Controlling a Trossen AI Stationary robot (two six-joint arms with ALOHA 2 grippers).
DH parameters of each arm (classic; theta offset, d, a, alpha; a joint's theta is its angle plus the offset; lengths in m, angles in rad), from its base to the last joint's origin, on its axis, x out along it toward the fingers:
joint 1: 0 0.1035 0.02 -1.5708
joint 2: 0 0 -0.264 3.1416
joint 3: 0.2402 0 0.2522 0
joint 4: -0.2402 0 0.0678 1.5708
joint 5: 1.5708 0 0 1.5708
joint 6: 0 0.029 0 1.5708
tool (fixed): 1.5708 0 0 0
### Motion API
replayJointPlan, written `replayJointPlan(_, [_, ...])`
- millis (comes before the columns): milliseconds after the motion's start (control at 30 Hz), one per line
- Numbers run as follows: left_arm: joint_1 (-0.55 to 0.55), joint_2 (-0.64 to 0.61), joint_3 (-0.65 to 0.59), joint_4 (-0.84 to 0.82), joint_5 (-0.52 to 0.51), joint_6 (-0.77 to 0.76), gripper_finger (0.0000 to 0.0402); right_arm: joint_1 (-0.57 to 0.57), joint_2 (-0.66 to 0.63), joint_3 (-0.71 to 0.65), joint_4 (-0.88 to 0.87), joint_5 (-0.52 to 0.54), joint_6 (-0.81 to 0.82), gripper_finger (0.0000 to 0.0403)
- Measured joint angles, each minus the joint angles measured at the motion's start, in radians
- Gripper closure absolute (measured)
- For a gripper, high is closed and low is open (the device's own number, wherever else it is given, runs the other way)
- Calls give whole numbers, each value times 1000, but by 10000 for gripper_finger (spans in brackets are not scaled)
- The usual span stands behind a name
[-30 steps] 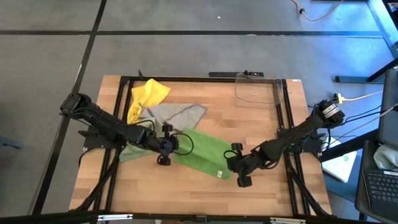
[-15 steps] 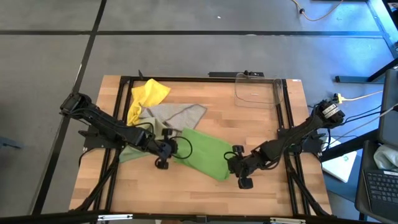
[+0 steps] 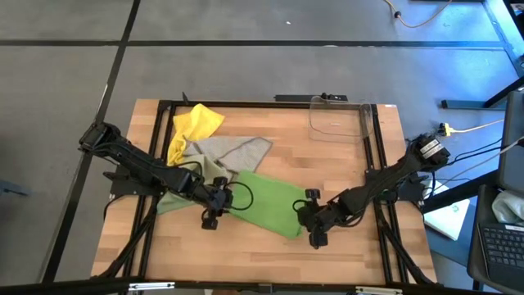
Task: Fold microfiber towels
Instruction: Fold the green cloth
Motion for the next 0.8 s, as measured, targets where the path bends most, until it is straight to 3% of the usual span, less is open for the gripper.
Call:
replayJointPlan(167, [-17,0,0,-70,3,-9,318,1,63,0,12,6,-37,260])
replayJointPlan(367, [-15,0,0,-149,-64,-10,318,26,110,0,23,-32,-110,281])
replayJointPlan(633, [-13,0,0,-147,-80,-6,318,75,111,0,32,65,-183,306])
replayJointPlan(800, [-13,0,0,-147,-105,-5,318,110,111,0,146,75,-237,303])
